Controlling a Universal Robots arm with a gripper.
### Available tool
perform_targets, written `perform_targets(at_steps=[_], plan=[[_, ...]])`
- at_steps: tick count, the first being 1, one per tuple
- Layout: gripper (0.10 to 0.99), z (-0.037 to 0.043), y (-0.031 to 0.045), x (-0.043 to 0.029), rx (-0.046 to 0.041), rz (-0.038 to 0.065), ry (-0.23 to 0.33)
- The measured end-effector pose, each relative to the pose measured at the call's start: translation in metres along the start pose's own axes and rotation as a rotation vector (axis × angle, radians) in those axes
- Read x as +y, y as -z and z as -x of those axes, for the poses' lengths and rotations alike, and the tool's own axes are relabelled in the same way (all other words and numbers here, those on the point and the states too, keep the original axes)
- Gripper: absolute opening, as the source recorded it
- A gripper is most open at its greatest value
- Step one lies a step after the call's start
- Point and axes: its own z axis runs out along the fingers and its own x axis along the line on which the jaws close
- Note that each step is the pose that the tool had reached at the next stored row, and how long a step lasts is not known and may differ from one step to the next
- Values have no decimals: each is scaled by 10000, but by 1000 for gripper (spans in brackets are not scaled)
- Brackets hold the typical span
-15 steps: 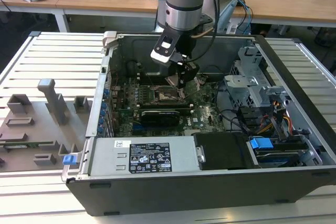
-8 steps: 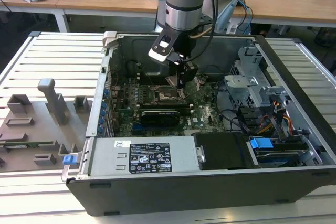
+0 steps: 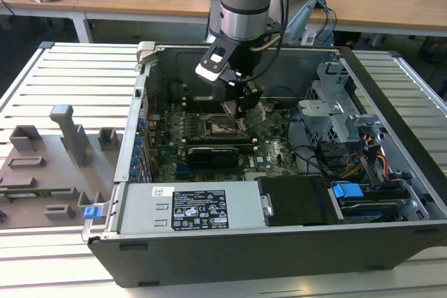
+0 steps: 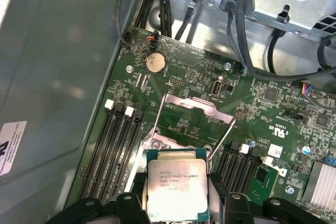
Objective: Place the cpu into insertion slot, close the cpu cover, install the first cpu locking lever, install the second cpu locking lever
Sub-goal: 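Place the cpu into insertion slot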
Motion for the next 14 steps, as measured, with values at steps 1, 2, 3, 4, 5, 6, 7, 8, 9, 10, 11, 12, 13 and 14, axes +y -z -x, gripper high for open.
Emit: perform_targets(at_steps=[1, 2, 3, 4, 5, 6, 7, 8, 9, 10, 11, 12, 13, 14], plan=[[541, 0, 0, 0, -4, 2, -101], [541, 0, 0, 0, -8, 4, -187], [541, 0, 0, 0, -11, 5, -242], [541, 0, -1, 0, -16, 7, -350], [541, 0, -1, 0, -19, 8, -421], [541, 0, -1, 0, -22, 9, -487], [541, 0, -1, 0, -26, 10, -577], [541, 0, -1, 0, -32, 12, -688], [541, 0, -1, 0, -40, 15, -824], [541, 0, -1, 0, -49, 16, -982], [541, 0, -2, 0, -56, 18, -1108], [541, 0, -2, 0, -60, 20, -1195], [541, 0, -2, 0, -71, 23, -1398], [541, 0, -3, 0, -76, 25, -1501]])
